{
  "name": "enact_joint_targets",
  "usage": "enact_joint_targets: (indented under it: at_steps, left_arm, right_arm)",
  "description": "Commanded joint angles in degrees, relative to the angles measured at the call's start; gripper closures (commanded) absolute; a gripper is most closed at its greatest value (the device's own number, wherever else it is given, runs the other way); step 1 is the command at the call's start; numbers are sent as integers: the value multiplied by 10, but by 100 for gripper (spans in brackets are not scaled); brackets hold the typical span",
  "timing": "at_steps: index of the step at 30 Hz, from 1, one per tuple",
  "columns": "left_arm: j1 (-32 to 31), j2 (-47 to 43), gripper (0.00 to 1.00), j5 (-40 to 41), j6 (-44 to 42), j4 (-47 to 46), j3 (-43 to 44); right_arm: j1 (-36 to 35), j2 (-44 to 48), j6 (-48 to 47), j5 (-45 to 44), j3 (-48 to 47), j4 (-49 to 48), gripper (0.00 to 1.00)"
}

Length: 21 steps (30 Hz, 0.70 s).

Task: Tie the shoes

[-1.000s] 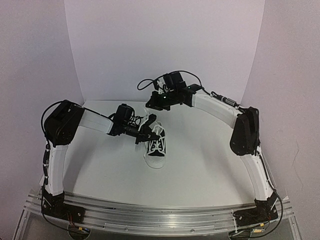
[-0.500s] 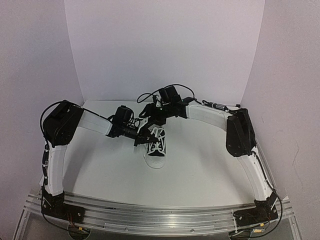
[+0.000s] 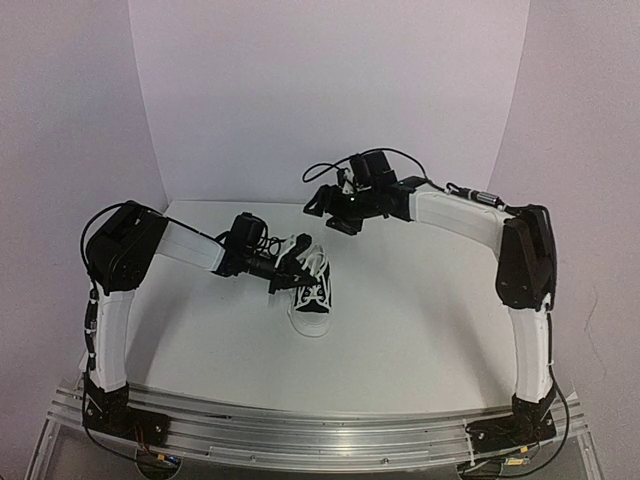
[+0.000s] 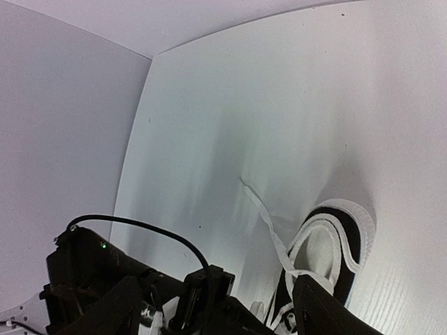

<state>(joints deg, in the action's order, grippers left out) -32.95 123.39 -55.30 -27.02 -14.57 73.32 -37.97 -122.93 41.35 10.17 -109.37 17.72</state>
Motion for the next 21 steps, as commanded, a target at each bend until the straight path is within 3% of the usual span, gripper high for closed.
enact_joint_targets:
  at_steps: [1,7,15,21]
  left_arm:
    - [1,-26,100,-3,9,-15,6]
    - [1,-20,100,-2,9,-14,12]
    - [1,-17,100,0,15,-16,16]
    - [1,-15,100,1,30,-26,18]
  right_arm:
    - [0,79,17,13,119,-53,25]
    - [-33,70,3,17,168,-109,19]
    - [-33,36,16,24,165,-149,42]
    - [-24,118,80,25,322,-292,42]
